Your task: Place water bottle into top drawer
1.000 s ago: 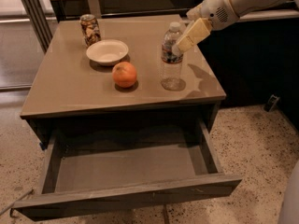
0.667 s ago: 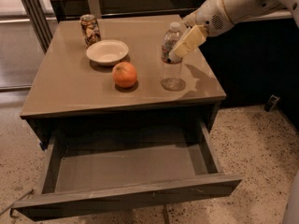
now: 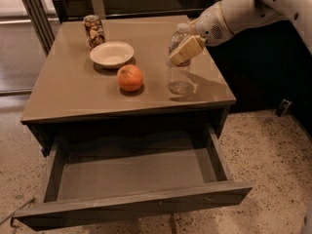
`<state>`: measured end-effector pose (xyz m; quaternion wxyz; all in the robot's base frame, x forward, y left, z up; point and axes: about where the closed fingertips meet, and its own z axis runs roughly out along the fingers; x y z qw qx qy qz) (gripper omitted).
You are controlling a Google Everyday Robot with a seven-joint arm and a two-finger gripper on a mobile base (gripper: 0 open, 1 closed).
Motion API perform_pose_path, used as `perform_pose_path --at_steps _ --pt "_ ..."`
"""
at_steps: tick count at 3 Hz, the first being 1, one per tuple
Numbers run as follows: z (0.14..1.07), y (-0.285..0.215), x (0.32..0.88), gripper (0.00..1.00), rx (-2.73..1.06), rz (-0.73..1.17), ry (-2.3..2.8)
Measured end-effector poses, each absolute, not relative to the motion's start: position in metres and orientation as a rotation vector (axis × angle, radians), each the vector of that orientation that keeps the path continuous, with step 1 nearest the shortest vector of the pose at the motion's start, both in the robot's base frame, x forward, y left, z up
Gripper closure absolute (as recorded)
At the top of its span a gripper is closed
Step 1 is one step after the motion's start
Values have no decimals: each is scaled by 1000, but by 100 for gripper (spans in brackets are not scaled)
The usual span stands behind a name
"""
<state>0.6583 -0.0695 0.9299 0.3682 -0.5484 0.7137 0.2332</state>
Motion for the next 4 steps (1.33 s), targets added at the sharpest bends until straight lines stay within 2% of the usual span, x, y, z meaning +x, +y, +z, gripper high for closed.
perform_pose_path --at_steps 3,4 --pt "930 -69 658 96 -1408 599 1833" --pt "943 -63 636 100 -1426 625 1819"
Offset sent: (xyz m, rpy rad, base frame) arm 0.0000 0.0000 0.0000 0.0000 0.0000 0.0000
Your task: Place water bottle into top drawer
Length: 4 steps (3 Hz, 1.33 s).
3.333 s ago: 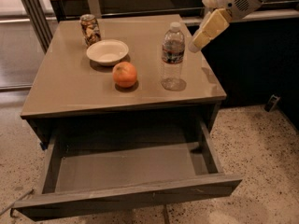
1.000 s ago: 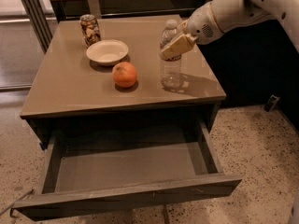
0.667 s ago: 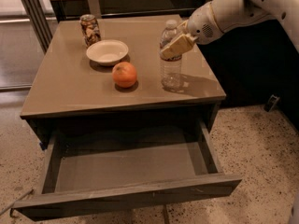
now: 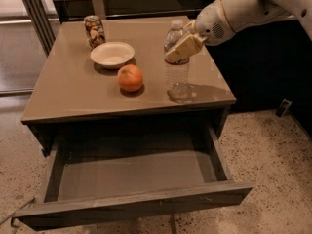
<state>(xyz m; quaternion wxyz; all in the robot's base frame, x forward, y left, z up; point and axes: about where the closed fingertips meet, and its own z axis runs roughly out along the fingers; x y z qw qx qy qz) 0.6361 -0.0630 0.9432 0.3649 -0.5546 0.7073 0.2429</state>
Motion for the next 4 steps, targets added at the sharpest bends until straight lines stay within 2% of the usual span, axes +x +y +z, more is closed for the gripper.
perform_pose_path --at_steps 2,4 --pt "993 -36 507 100 -1507 839 1731" --pt "982 -31 495 100 -1489 792 1661"
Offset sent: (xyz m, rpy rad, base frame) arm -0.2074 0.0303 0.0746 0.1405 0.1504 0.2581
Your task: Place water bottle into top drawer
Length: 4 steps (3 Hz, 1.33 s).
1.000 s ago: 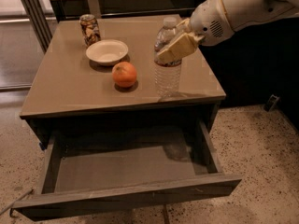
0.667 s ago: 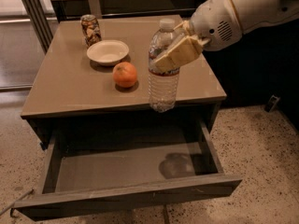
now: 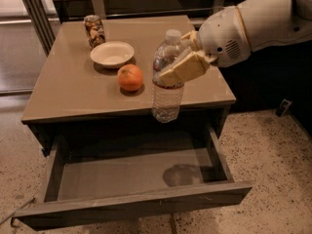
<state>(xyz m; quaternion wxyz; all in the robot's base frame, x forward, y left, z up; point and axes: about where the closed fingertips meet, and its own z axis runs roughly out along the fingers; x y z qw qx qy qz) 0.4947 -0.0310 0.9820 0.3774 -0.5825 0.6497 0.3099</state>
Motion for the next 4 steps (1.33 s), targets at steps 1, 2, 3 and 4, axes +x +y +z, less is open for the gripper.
perform_pose_path --at_steps 1,2,3,4 --pt "933 -40 478 100 -1445 741 1611" --pt "850 -52 452 100 -1447 761 1673" --pt "821 -47 433 100 -1470 806 1712" --pt "819 -45 433 100 -1482 803 1704"
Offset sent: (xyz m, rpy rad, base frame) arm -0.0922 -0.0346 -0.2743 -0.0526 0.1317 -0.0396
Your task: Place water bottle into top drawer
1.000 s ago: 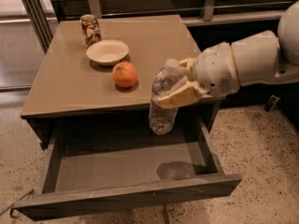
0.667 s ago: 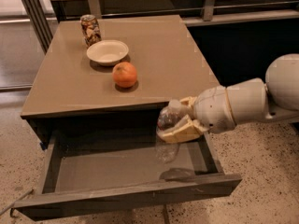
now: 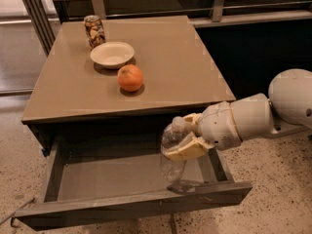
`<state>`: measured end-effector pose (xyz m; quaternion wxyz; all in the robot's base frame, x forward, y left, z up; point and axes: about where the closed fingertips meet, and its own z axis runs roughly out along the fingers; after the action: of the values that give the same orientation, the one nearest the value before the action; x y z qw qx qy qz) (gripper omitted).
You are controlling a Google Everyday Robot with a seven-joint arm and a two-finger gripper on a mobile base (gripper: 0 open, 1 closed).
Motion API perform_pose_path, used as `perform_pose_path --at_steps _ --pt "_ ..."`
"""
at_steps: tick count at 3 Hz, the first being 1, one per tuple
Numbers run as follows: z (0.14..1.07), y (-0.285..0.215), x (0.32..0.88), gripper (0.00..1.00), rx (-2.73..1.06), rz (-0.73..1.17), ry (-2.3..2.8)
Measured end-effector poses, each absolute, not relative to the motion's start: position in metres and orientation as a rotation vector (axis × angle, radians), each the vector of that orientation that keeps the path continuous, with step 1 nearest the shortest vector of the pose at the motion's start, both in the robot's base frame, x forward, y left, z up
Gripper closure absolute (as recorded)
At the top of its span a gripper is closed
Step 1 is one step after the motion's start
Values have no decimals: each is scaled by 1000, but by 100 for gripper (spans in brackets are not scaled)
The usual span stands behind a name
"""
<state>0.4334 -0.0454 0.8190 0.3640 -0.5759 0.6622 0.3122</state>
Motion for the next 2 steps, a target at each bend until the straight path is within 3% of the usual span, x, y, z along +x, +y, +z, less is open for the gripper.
perform_pose_path --at_steps 2 --pt "780 -39 448 100 -1588 776 1558"
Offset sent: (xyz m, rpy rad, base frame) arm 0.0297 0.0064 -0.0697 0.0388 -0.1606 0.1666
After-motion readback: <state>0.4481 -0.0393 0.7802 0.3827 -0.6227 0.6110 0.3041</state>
